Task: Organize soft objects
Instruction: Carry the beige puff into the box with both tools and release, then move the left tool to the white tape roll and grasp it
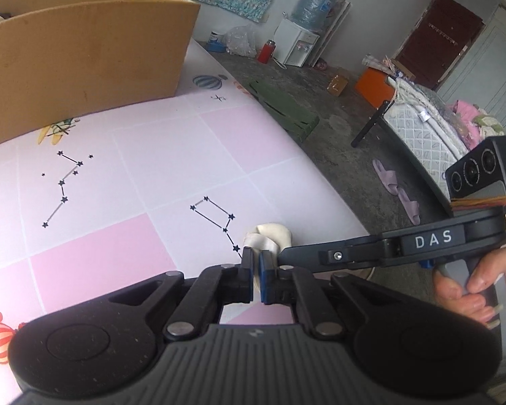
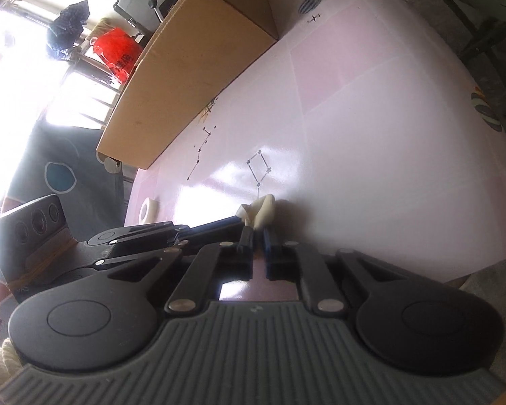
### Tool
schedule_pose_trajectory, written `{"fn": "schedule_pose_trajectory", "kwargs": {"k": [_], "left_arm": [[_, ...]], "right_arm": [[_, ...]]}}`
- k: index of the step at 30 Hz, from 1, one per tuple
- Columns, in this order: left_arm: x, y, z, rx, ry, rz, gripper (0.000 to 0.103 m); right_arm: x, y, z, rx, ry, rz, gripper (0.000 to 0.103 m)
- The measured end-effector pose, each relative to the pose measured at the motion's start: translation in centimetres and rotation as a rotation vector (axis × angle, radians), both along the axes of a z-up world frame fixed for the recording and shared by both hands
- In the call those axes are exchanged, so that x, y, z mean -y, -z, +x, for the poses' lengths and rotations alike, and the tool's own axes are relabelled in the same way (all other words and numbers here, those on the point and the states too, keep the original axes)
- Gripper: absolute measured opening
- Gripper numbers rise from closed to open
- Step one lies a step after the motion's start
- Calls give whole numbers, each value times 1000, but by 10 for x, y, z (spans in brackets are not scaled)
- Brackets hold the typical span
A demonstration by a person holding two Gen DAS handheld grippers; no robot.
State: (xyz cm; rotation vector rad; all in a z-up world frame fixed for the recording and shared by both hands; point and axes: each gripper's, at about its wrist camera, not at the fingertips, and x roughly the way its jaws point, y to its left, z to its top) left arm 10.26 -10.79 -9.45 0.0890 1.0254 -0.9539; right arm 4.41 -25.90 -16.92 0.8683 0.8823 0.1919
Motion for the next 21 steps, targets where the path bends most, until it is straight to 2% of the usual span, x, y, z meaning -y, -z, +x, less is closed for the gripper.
{"fn": "schedule_pose_trajectory", "kwargs": {"k": [3, 7, 10, 12, 14, 16, 18, 20, 21], "left_arm": [[-13, -19, 9, 5, -41, -55, 4], [-26, -75, 27, 133, -79, -133, 4], [-25, -115, 59, 243, -105, -160, 4], [-17, -132, 92, 299, -125, -143, 4], [-2, -138, 134, 310, -129, -106, 5], [16, -130, 171, 297, -133, -54, 5], [31, -115, 204, 271, -147, 5, 5], [47, -98, 224, 255, -131, 78, 5], [54, -88, 232, 249, -125, 122, 5]], "right_arm": [[4, -25, 4, 61, -5, -15, 5], [8, -78, 31, 214, -39, -60, 5], [13, -121, 75, 323, -66, -126, 5], [19, -142, 116, 355, -77, -185, 5], [25, -153, 162, 338, -84, -246, 5], [29, -153, 207, 296, -110, -346, 5], [32, -142, 250, 219, -153, -423, 5], [33, -126, 287, 101, -175, -445, 6], [31, -122, 299, 71, -194, -464, 2]]}}
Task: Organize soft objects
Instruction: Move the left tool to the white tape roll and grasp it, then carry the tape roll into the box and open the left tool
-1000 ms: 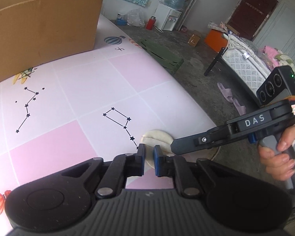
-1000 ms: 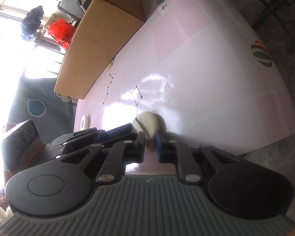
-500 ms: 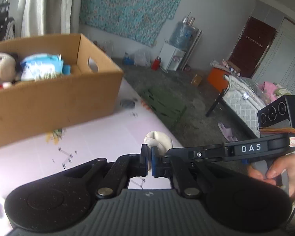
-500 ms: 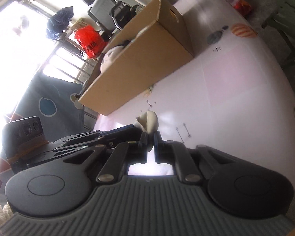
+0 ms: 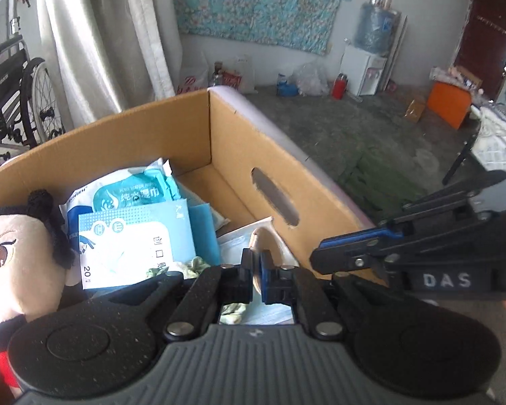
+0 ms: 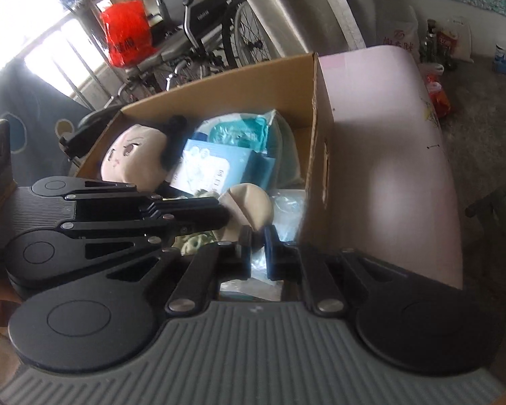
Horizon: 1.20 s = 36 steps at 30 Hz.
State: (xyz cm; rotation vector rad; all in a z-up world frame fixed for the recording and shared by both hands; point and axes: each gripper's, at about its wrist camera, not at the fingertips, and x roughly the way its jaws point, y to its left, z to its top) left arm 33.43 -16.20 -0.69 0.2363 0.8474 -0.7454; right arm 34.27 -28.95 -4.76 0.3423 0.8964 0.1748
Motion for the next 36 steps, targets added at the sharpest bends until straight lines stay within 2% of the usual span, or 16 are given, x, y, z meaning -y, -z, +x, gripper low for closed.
{"fn": "schedule_pose_trajectory", "kwargs": {"k": [3, 5, 8, 10, 13, 17, 19, 20, 22, 25, 27, 30, 31, 33, 34, 36], "left_arm": [[9, 18, 14, -49, -21, 55, 7], [2, 27, 22, -112, -20, 26, 29], [-5, 35, 32, -169, -51, 24, 33], [-12, 33, 30, -146, -78, 29, 40], [-37, 9, 12, -94, -104, -39, 50], [-107, -36, -43, -5, -161, -137, 62], [-148, -46, -71, 11, -208, -165, 61], [-175, -51, -89, 16, -262, -171, 59], [-211, -43, -114, 6, -326, -165, 54], [-247, -5, -137, -67, -375, -49, 38], [-265, 28, -144, -138, -410, 0, 33], [-276, 56, -149, -187, -416, -24, 33], [-280, 63, -149, -188, -418, -26, 32], [-282, 72, -148, -204, -428, -43, 18], [-282, 74, -147, -196, -434, -61, 14], [-280, 75, -146, -174, -432, -47, 13]], "right_arm": [[-11, 2, 6, -16, -39, -77, 5], [-18, 1, 1, -8, -42, -113, 5], [-20, -5, -11, 24, -21, -122, 7], [-19, -16, -27, 51, -3, -107, 8], [-21, -37, -48, 117, -19, -83, 8], [-38, -62, -79, 200, -109, 9, 8], [-58, -65, -93, 209, -194, 73, 9], [-70, -62, -99, 199, -239, 107, 9], [-104, -47, -107, 144, -340, 184, 10], [-157, -5, -106, 17, -421, 243, 12], [-188, 28, -99, -73, -429, 245, 14], [-213, 61, -89, -151, -382, 252, 14], [-218, 69, -84, -180, -354, 271, 14], [-226, 77, -77, -207, -337, 294, 15], [-229, 79, -75, -208, -328, 286, 19], [-239, 84, -68, -215, -324, 252, 20]]}}
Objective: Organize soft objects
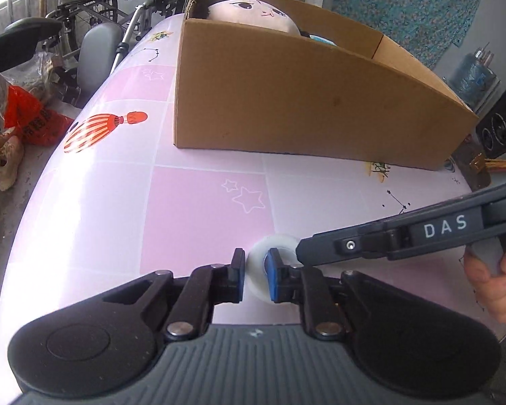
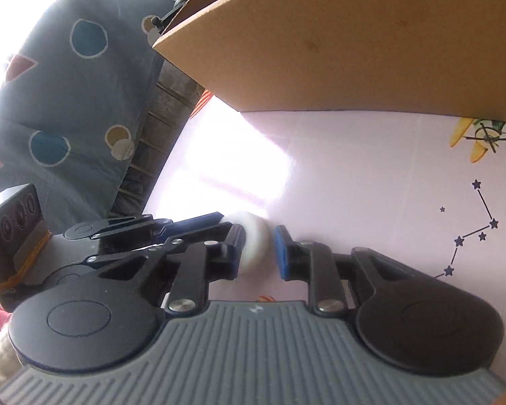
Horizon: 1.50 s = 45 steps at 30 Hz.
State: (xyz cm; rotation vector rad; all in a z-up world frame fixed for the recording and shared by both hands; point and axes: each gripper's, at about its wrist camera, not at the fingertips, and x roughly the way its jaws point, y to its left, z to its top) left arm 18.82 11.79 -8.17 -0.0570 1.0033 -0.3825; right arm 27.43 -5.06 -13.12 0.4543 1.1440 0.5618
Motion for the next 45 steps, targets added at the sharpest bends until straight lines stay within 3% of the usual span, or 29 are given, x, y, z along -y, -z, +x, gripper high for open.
{"fn": "schedule_pose_trajectory", "kwargs": {"k": [5, 9, 14, 18, 22, 26, 30, 35, 40, 43, 45], "left_arm": [[9, 0, -8, 30, 16, 14, 13], [10, -8, -8, 15, -9, -31, 13], [40, -72, -4, 154, 74, -89, 13], [88, -115, 48, 205, 173, -138, 13], [168, -137, 135, 252, 278, -110, 13], [256, -125, 227, 217, 401, -10, 13], [300, -89, 288, 138, 377, 73, 13], [321, -36, 326, 14, 318, 28, 14], [339, -2, 336, 9, 283, 67, 16], [340, -6, 328, 45, 287, 127, 35], [333, -26, 313, 78, 307, 162, 34]], "right_arm": [[-8, 1, -2, 72, 43, -4, 6], [2, -10, -15, 164, 74, -10, 3], [50, -70, -27, 319, 121, 32, 3], [104, -120, 3, 433, 193, -55, 3], [176, -153, 72, 479, 303, -218, 3], [224, -140, 153, 396, 365, -359, 1], [256, -103, 209, 250, 407, -390, 1], [269, -101, 206, 330, 430, -403, 1], [273, -103, 185, 355, 400, -431, 2], [271, -107, 171, 368, 380, -437, 2], [267, -111, 164, 366, 375, -443, 6]]}}
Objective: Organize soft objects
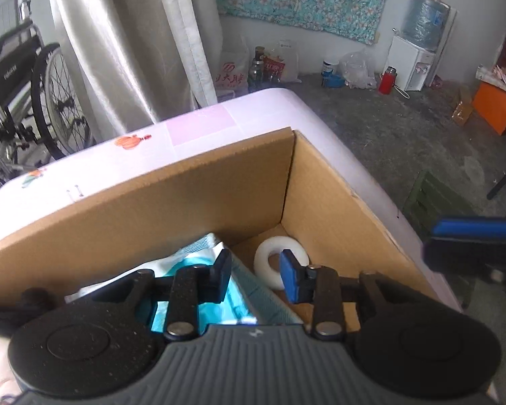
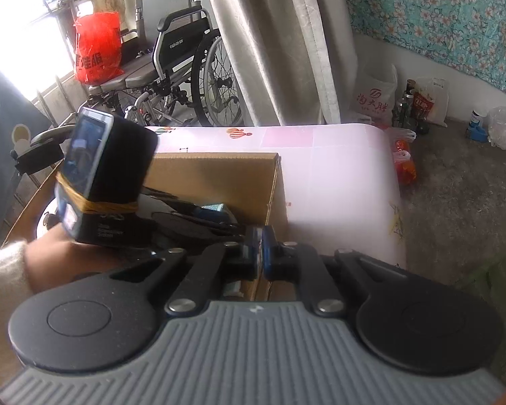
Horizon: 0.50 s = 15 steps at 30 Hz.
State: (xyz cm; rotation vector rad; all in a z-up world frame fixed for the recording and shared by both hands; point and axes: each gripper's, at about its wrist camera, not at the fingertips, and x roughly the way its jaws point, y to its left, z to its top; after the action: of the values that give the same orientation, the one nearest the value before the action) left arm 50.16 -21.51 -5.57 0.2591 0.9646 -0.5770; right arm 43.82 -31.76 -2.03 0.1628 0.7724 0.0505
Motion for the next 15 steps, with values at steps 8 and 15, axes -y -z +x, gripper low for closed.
{"fn": "schedule_pose_trajectory", "kwargs": {"k": [8, 15], "left_arm": [[-119, -95, -149, 120, 95, 28, 57], [-211, -55, -193, 71, -155, 15, 41]], "right_arm": [[-4, 14, -52, -106, -31, 94, 29], [-18, 57, -85, -159, -12, 120, 20]]}}
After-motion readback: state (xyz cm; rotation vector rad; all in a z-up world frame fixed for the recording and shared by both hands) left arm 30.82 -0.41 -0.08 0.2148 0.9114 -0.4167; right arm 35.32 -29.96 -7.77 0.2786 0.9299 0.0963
